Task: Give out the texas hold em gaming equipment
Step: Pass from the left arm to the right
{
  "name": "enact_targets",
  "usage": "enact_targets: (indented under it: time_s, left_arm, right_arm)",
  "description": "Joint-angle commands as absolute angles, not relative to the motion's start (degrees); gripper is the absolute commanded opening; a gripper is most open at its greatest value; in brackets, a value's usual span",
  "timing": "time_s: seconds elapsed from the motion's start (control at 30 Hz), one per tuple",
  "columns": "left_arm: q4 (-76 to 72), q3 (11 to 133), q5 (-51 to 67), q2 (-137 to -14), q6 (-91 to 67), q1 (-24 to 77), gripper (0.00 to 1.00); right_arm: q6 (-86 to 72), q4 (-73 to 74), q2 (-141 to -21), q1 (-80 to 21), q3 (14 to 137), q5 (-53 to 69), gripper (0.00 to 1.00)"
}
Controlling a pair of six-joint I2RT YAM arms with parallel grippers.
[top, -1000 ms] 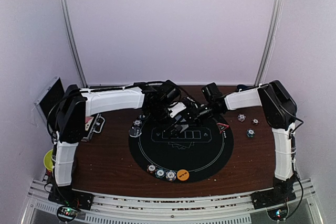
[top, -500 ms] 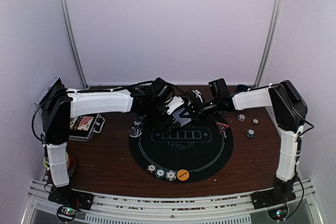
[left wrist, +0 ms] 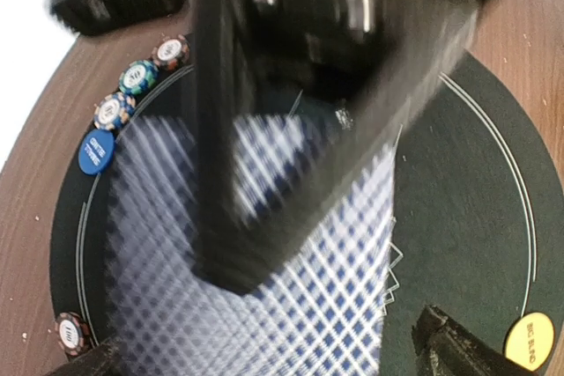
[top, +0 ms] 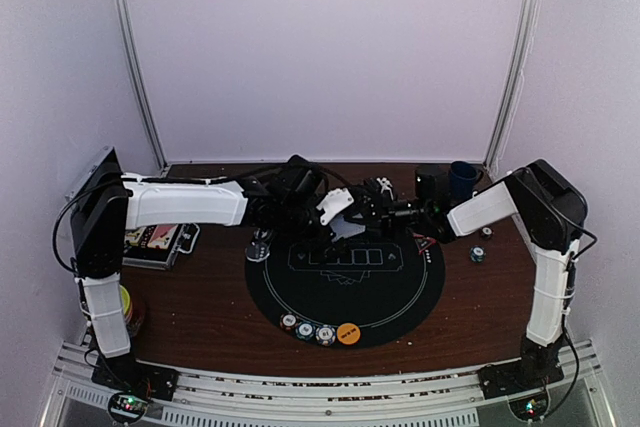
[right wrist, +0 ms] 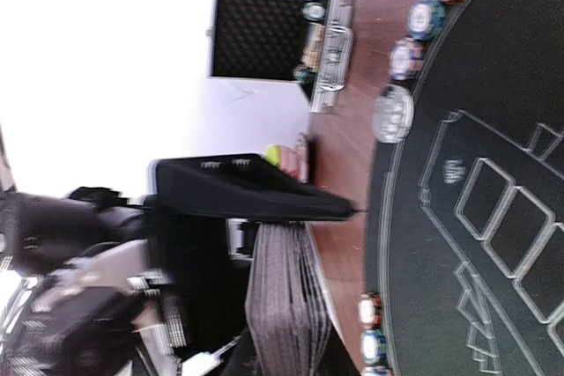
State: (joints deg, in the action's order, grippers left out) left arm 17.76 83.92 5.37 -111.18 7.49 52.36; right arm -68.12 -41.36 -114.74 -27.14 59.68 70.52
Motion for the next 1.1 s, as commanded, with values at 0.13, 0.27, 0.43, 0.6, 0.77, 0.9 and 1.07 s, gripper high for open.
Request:
enact_targets:
  time_s: [0.13,0.27,0.43,0.6,0.77,0.9,1.07]
  left_arm:
    - [8.0,79.1,9.1,-107.0,8.8,52.6,0.98]
    - [7.1,78.5,10.0,-106.9,8.4,52.4,0.98]
    - [5.9,77.8,16.1,-105.8,8.1,50.3,0.98]
    - [4.3,76.8,25.4,-104.9,8.1,47.6,0.98]
    - [4.5,77.2,28.0,-106.0,8.3,46.9,0.98]
    - [4.8,77.7,28.5,-106.8,8.2,46.9,0.98]
    - [5.2,77.9,29.5,-107.7,8.3,46.9,0.98]
  right_arm:
    - [-96.6,-79.0,-117.6,-27.7,57.3,71.5,0.0]
    - [-87.5,-66.4,-116.8,-27.8,57.4,71.0,0.0]
    - [-61.0,-34.0,-112.6,-27.8,61.8,68.0,0.0]
    - [-56.0,-25.2,-111.9,-27.8,63.5,67.7,0.0]
    - [-53.0,-19.8,-112.0,-27.9,64.3,66.6,0.0]
    - [-52.5,-18.6,-111.6,-28.1,64.7,66.5,0.0]
    - [-54.0,-19.9,-110.2,-28.3,64.0,66.5,0.0]
